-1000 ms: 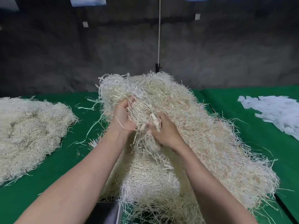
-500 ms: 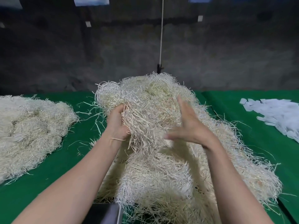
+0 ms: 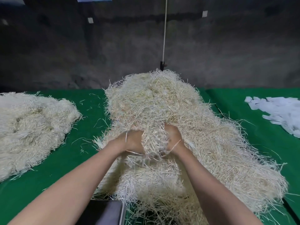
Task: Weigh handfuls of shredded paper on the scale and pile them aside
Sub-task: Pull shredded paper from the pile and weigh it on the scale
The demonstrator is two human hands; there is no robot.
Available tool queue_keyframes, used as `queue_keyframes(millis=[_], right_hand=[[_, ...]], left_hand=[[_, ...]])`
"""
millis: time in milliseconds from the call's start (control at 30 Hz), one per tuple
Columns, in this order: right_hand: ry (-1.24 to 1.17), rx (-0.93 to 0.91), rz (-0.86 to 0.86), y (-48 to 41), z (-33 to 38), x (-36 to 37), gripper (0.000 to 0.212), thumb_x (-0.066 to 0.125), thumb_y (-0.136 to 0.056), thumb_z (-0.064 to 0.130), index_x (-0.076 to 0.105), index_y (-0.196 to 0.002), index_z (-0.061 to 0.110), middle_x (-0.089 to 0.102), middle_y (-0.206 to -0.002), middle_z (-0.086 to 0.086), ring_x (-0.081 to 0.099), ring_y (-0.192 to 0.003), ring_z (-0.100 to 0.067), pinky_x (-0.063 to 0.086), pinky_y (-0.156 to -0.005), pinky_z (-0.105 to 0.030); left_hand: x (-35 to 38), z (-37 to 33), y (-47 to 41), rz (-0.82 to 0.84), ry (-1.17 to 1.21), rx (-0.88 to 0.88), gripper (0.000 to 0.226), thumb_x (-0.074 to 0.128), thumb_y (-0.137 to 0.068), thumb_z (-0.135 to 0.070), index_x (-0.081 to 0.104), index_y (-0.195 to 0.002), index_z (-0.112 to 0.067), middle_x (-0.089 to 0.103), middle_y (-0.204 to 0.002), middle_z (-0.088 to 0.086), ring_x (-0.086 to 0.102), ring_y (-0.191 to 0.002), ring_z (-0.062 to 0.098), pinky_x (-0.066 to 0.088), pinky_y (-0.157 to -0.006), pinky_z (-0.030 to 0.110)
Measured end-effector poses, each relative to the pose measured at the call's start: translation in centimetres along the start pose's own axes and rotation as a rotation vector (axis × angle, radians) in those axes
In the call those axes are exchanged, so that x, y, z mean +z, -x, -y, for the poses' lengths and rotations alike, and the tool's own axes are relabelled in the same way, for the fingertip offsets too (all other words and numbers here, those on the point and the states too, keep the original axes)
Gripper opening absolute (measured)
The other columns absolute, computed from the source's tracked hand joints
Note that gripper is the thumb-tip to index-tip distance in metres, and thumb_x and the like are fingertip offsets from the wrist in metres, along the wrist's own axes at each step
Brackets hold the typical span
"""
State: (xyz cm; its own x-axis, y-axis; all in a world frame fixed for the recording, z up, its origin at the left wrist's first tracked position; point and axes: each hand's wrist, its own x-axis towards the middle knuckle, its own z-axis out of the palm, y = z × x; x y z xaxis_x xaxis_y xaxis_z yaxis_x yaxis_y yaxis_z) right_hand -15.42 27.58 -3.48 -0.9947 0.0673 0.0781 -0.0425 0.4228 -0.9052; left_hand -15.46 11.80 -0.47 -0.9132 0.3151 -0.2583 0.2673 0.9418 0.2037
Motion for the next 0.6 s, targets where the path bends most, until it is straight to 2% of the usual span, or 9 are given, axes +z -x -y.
queue_keyframes(millis=[100,133,200,267,367,433,467,533,600], right_hand=[[0.404,-0.127,0.071,0.3,-1.5,0.0,0.028,0.066,-0.083,0.013,0.059,-0.110,0.017,0.064,-0.092,-0.002,0.062,-0.080,-0.020,0.055,-0.071,-0.036],[0.444,-0.109,0.083,0.5,-1.9,0.0,0.029,0.068,-0.082,0.019,0.058,-0.109,0.019,0.063,-0.089,0.001,0.061,-0.075,-0.016,0.053,-0.065,-0.033],[0.492,-0.070,0.072,0.9,-2.9,0.3,0.033,0.063,-0.087,0.028,0.054,-0.117,0.018,0.061,-0.090,0.003,0.054,-0.071,-0.012,0.045,-0.059,-0.025],[0.501,-0.052,0.089,1.3,-4.0,0.8,0.043,0.057,-0.091,0.036,0.048,-0.130,0.019,0.062,-0.112,0.002,0.056,-0.083,-0.015,0.047,-0.066,-0.025],[0.409,0.014,0.137,1.7,-4.9,1.5,0.057,0.056,-0.092,0.037,0.033,-0.144,0.026,0.047,-0.135,0.010,0.061,-0.102,-0.017,0.053,-0.074,-0.018],[0.355,0.069,0.104,1.5,-5.8,1.2,0.056,0.058,-0.091,0.035,0.036,-0.142,0.031,0.057,-0.117,0.007,0.061,-0.078,-0.002,0.050,-0.061,-0.009],[0.344,0.094,0.092,1.6,-6.1,0.8,0.054,0.058,-0.091,0.038,0.038,-0.140,0.033,0.058,-0.118,0.005,0.060,-0.080,0.000,0.050,-0.065,-0.012],[0.461,0.084,0.090,1.6,-7.4,-0.2,0.055,0.054,-0.092,0.045,0.036,-0.142,0.031,0.050,-0.137,0.002,0.054,-0.115,-0.014,0.044,-0.099,-0.034],[0.674,0.017,0.067,1.9,-9.0,-1.2,0.058,0.054,-0.091,0.046,0.036,-0.142,0.025,0.048,-0.140,0.003,0.051,-0.121,-0.017,0.031,-0.111,-0.042]], left_hand=[[-0.3,1.6,-1.1,-0.312,-0.064,-0.145,0.007,0.056,-0.084,-0.019,0.053,-0.089,-0.021,0.055,-0.074,-0.004,0.051,-0.057,0.007,0.045,-0.046,0.017],[-0.5,2.1,-1.4,-0.408,0.062,-0.162,0.008,0.053,-0.086,-0.017,0.053,-0.078,-0.018,0.051,-0.067,-0.003,0.046,-0.052,0.008,0.042,-0.044,0.018],[-0.7,2.3,-1.9,-0.474,0.647,-0.225,0.020,0.053,-0.085,-0.007,0.049,-0.067,-0.012,0.048,-0.064,0.000,0.044,-0.056,0.015,0.046,-0.056,0.026],[-1.2,1.1,-1.2,-0.270,1.407,-0.256,0.003,0.055,-0.085,-0.006,0.057,-0.085,-0.004,0.061,-0.082,0.006,0.058,-0.079,0.020,0.052,-0.081,0.042],[-1.0,-0.5,-0.2,0.055,2.075,-0.109,0.026,0.048,-0.088,-0.014,0.060,-0.101,0.005,0.069,-0.098,0.024,0.069,-0.088,0.034,0.057,-0.074,0.047],[-0.8,-1.0,-0.2,0.033,2.183,-0.061,0.029,0.045,-0.092,-0.018,0.061,-0.101,0.004,0.069,-0.097,0.026,0.070,-0.083,0.036,0.057,-0.069,0.046],[-0.8,-1.1,-0.4,-0.008,2.201,-0.055,0.027,0.044,-0.092,-0.019,0.060,-0.101,0.002,0.070,-0.093,0.025,0.070,-0.080,0.035,0.056,-0.070,0.045],[-1.2,-0.9,-0.2,-0.091,2.249,-0.077,0.021,0.051,-0.086,-0.019,0.059,-0.098,-0.004,0.070,-0.086,0.023,0.070,-0.075,0.034,0.054,-0.069,0.044],[-1.9,-0.4,-0.1,-0.164,2.262,-0.083,0.025,0.057,-0.075,-0.019,0.063,-0.095,-0.005,0.071,-0.084,0.022,0.071,-0.074,0.033,0.056,-0.063,0.043]])
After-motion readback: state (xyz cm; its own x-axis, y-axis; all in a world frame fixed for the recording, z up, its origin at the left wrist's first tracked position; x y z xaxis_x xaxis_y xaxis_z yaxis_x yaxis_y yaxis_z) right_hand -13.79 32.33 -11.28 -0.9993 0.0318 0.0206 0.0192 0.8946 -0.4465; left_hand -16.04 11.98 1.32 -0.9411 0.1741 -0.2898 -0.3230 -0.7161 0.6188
